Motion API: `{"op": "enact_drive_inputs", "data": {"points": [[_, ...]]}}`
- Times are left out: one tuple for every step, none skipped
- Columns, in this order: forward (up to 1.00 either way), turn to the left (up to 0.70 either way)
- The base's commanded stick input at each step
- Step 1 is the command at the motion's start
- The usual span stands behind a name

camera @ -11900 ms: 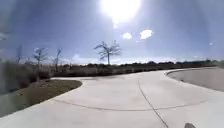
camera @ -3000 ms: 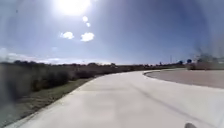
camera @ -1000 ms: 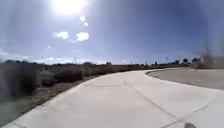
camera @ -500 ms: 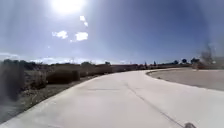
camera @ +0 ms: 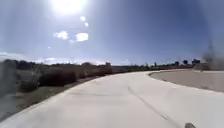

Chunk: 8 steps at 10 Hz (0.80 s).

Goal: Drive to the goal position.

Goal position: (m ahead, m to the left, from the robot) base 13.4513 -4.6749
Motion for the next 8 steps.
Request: {"op": "enact_drive_inputs", "data": {"points": [[1.0, -0.3], [1.0, -0.36], [1.0, -0.4], [1.0, -0.3], [1.0, -0.14], [1.0, 0.0], [1.0, 0.0], [1.0, 0.0]]}}
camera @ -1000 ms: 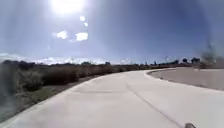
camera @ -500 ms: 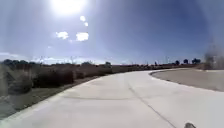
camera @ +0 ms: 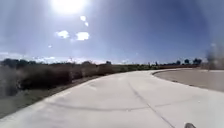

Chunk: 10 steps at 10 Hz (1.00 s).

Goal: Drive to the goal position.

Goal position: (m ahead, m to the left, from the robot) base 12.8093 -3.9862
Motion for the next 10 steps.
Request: {"op": "enact_drive_inputs", "data": {"points": [[1.0, 0.0], [1.0, 0.0], [1.0, 0.0], [1.0, 0.0], [1.0, 0.0], [1.0, 0.0], [1.0, 0.0], [1.0, 0.0], [1.0, 0.0], [1.0, 0.0]]}}
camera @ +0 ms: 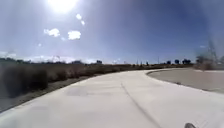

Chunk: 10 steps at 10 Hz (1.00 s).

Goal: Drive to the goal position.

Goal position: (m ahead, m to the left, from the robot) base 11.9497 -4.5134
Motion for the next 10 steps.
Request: {"op": "enact_drive_inputs", "data": {"points": [[1.0, 0.0], [1.0, 0.0], [1.0, 0.0], [1.0, 0.0], [1.0, 0.0], [1.0, -0.05], [1.0, -0.14], [1.0, -0.24], [1.0, -0.33], [1.0, -0.37]]}}
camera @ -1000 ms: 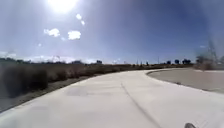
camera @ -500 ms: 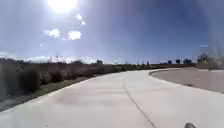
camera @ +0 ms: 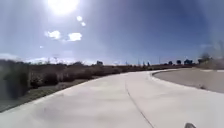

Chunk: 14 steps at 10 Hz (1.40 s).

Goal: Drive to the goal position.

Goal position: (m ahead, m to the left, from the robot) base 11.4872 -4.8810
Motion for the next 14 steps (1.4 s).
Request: {"op": "enact_drive_inputs", "data": {"points": [[1.0, -0.25], [1.0, -0.14], [1.0, -0.02], [1.0, 0.0], [1.0, 0.0], [1.0, 0.0], [1.0, 0.0], [1.0, 0.0], [1.0, 0.0], [1.0, 0.0], [1.0, 0.0], [1.0, 0.0], [1.0, 0.0], [1.0, 0.0]]}}
